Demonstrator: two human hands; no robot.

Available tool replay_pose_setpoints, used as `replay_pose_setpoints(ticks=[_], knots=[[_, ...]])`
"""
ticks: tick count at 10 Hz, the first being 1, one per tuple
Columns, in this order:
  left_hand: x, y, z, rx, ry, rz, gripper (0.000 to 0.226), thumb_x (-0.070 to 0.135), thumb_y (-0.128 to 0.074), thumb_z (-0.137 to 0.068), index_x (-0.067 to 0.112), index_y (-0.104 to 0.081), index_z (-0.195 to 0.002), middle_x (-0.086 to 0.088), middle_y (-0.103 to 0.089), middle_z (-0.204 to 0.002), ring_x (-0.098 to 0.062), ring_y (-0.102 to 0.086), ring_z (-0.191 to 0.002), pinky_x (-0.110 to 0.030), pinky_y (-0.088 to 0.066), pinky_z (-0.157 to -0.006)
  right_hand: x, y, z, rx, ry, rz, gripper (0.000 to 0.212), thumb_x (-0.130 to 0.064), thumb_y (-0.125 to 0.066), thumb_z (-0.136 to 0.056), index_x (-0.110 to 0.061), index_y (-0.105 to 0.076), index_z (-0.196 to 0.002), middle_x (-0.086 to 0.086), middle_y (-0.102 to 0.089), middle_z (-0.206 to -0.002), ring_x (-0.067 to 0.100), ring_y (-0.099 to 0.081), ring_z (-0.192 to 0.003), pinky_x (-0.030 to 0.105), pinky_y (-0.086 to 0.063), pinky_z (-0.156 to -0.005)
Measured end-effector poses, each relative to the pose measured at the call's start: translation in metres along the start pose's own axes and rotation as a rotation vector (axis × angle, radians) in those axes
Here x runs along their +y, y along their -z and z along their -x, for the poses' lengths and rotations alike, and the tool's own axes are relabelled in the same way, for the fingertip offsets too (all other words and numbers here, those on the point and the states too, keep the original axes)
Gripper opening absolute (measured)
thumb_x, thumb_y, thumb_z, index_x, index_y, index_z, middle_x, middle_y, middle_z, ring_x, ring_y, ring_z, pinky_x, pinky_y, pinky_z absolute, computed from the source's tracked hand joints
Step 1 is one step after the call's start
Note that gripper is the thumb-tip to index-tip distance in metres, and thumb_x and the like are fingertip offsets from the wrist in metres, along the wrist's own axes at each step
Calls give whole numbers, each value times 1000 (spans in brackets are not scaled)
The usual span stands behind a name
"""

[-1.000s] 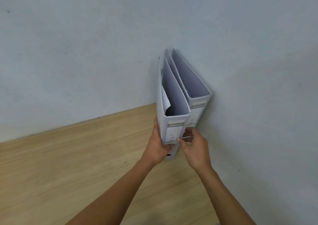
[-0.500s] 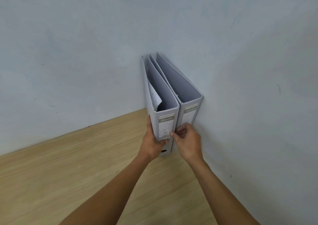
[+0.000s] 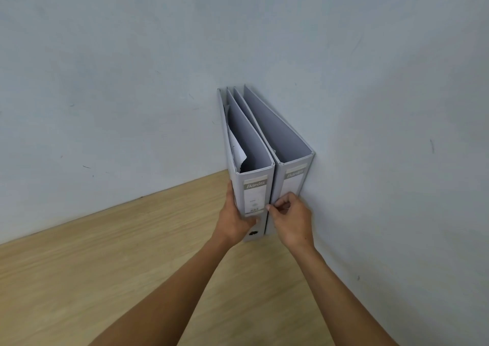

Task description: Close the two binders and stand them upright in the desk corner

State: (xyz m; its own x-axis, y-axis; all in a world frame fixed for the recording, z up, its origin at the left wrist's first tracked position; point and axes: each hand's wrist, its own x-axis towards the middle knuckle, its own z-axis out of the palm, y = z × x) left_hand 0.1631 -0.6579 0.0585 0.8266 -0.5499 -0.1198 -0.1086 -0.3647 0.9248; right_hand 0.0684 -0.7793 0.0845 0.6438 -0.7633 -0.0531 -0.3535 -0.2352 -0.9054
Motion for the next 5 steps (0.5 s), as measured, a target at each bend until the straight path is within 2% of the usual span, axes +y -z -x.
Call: replay_pose_setpoints(ticks=[2,3,4,5], knots=[[2,2,6,-11,18,-30,106,-11,-74,-75,18,-14,-157,6,-53,-130,-9,-54,-109,3,-47,-66,-1,4,3,-4,2,6,24,-14,-77,-81,-24,-57,-72,-11,-64,-70,-6,-60,-60,2,-43,-57],[10,7,11,-22,15,-27,109,-7,-76,-75,14,-10,-160,-2,-47,-148,-15,-52,-128,-12,-49,-91,-4,7,6,-1,-3,6,23,-13,-76,-81,-23,-57,-72,-11,-64,-72,-4,-60,-62,1,-42,-56],[11,14,18,-20,-13,-29,112,1,-79,-76,16,-7,-160,6,-40,-151,-5,-39,-133,-14,-41,-98,-6,8,15,-7,-21,10,22,-13,-73,-83,-24,-56,-73,-11,-64,-73,-2,-61,-66,0,-41,-55],[14,23,30,-24,-3,12,115,9,-82,-76,22,-5,-160,26,-36,-137,-7,-40,-129,-3,-40,-94,-15,7,29,-16,-41,4,17,-16,-70,-85,-23,-58,-76,-12,-65,-77,-3,-60,-69,2,-41,-53]])
